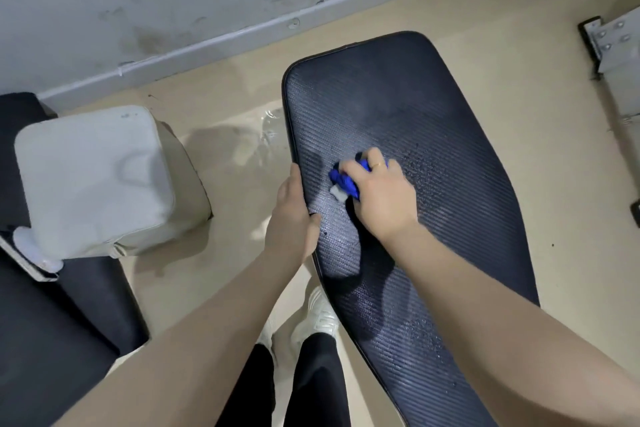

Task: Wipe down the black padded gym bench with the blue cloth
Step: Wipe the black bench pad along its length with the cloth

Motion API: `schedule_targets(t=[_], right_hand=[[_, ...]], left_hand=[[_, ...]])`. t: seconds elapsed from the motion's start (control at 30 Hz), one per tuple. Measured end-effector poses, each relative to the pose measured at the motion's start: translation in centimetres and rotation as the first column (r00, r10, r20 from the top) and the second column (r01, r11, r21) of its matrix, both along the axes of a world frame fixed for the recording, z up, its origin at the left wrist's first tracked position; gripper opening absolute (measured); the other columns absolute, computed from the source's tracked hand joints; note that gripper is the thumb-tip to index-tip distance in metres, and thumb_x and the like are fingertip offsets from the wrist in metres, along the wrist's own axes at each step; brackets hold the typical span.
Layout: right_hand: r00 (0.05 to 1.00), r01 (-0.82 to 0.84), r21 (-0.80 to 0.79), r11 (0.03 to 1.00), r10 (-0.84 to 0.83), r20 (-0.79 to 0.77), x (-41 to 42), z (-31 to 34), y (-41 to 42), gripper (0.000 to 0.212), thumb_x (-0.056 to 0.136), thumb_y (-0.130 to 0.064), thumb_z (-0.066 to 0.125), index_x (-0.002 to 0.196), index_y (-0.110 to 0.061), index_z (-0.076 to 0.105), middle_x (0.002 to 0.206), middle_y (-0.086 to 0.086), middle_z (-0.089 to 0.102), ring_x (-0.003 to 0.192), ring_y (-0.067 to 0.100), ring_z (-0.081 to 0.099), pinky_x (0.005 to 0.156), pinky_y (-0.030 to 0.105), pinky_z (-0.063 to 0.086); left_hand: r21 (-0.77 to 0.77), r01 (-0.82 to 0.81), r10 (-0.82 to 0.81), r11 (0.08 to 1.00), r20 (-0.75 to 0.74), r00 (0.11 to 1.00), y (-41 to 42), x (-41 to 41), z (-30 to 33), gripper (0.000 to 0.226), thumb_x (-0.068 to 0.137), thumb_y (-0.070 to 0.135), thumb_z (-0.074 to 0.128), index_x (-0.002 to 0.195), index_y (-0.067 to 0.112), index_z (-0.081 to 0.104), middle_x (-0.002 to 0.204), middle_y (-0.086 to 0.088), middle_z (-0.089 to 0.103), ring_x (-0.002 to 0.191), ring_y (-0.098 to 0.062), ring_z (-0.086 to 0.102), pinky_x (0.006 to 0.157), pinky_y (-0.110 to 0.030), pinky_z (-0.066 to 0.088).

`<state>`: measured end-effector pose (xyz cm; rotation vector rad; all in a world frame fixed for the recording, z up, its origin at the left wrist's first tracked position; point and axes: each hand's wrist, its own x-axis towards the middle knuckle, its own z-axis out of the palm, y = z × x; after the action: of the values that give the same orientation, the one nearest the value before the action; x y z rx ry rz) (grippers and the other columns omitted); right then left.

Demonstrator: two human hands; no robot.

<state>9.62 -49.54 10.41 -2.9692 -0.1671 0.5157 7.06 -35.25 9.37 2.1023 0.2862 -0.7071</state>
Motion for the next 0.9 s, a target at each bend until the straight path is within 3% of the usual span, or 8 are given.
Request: schedule_targets(t=[0.13, 0.27, 0.37, 0.47, 0.57, 0.63, 0.77, 0.9], right_hand=[[0.985, -0.064, 0.026, 0.998, 0.068, -0.161, -5.1, 1.5, -0.5, 0.044, 0.074, -0.018, 0.067, 0.115, -0.026, 0.054, 0.118, 0.011, 0.048, 0.091, 0.035, 0.049, 0.052, 0.035, 0.046], [0.996, -0.064, -0.011, 0.998, 0.064, -0.066, -2.7, 0.5, -0.5, 0.041, 0.078, -0.016, 0.061, 0.117, -0.028, 0.053, 0.119, 0.011, 0.047, 0.095, 0.035, 0.047, 0.058, 0.036, 0.046], [0.991, 0.092, -0.046, 0.995, -0.087, 0.102, 3.8, -0.9, -0.3, 0.031, 0.087, -0.017, 0.051, 0.116, -0.027, 0.051, 0.121, 0.012, 0.042, 0.099, 0.036, 0.043, 0.063, 0.037, 0.041], [0.988, 0.098, -0.033, 0.995, -0.094, 0.121, 6.7, -1.5, -0.4, 0.033, 0.086, -0.011, 0.05, 0.115, -0.026, 0.05, 0.122, 0.011, 0.04, 0.099, 0.035, 0.041, 0.058, 0.035, 0.035], [0.992, 0.063, -0.002, 0.998, -0.062, 0.112, 3.7, -0.9, -1.3, 0.031, 0.084, -0.013, 0.053, 0.113, -0.025, 0.052, 0.117, 0.012, 0.043, 0.095, 0.035, 0.043, 0.054, 0.033, 0.034], [1.0, 0.012, 0.035, 0.999, -0.013, 0.025, 0.4, -0.1, -2.1, 0.034, 0.077, -0.016, 0.062, 0.109, -0.025, 0.055, 0.112, 0.012, 0.048, 0.09, 0.035, 0.047, 0.051, 0.032, 0.038], [0.991, -0.029, 0.019, 0.999, 0.032, -0.131, -3.4, 0.5, -3.5, 0.05, 0.061, -0.019, 0.078, 0.105, -0.029, 0.057, 0.111, 0.011, 0.053, 0.083, 0.034, 0.051, 0.044, 0.028, 0.039], [0.999, 0.034, 0.034, 0.999, -0.033, -0.028, 0.7, -0.3, -3.6, 0.037, 0.078, -0.015, 0.063, 0.112, -0.025, 0.054, 0.118, 0.012, 0.046, 0.095, 0.035, 0.045, 0.054, 0.031, 0.035]], left_hand=[[0.196, 0.222, -0.222, 0.955, -0.022, 0.975, -0.8, 0.9, 1.9, 0.096, 0.084, 0.018, 0.063, 0.15, 0.008, -0.005, 0.159, -0.014, -0.01, 0.134, -0.033, 0.037, 0.102, -0.036, 0.038], [0.414, 0.347, -0.404, 0.841, 0.056, 0.913, -1.3, 2.8, 2.1, 0.103, 0.082, 0.039, 0.066, 0.15, 0.01, -0.006, 0.158, -0.01, -0.018, 0.147, -0.029, -0.003, 0.118, -0.041, 0.005], [0.484, 0.449, -0.536, 0.751, 0.051, 0.843, -1.8, 3.5, 1.0, 0.107, 0.08, 0.041, 0.066, 0.15, 0.013, -0.009, 0.159, -0.011, -0.015, 0.147, -0.027, -0.011, 0.117, -0.043, -0.008], [0.522, 0.425, -0.53, 0.74, 0.062, 0.846, -2.2, 2.9, 0.2, 0.115, 0.068, 0.041, 0.077, 0.151, 0.007, 0.005, 0.159, -0.017, 0.007, 0.147, -0.028, 0.011, 0.118, -0.041, 0.01], [0.606, 0.357, -0.515, 0.711, 0.103, 0.851, -2.5, 2.3, 0.0, 0.11, 0.036, 0.037, 0.091, 0.133, 0.004, 0.051, 0.133, -0.021, 0.056, 0.12, -0.032, 0.057, 0.097, -0.042, 0.047], [0.637, 0.336, -0.501, 0.694, 0.091, 0.861, -2.7, 2.4, 0.0, 0.104, 0.032, 0.034, 0.092, 0.126, 0.004, 0.058, 0.125, -0.019, 0.062, 0.111, -0.032, 0.064, 0.089, -0.041, 0.053], [0.624, 0.343, -0.477, 0.702, 0.055, 0.877, -3.4, 2.9, 0.8, 0.099, 0.059, 0.027, 0.086, 0.141, 0.0, 0.037, 0.145, -0.022, 0.042, 0.131, -0.033, 0.047, 0.101, -0.039, 0.044], [0.604, 0.392, -0.482, 0.693, -0.015, 0.876, -4.0, 3.4, 0.8, 0.092, 0.084, 0.025, 0.065, 0.149, 0.003, 0.005, 0.159, -0.016, 0.004, 0.146, -0.03, 0.011, 0.118, -0.036, 0.016]])
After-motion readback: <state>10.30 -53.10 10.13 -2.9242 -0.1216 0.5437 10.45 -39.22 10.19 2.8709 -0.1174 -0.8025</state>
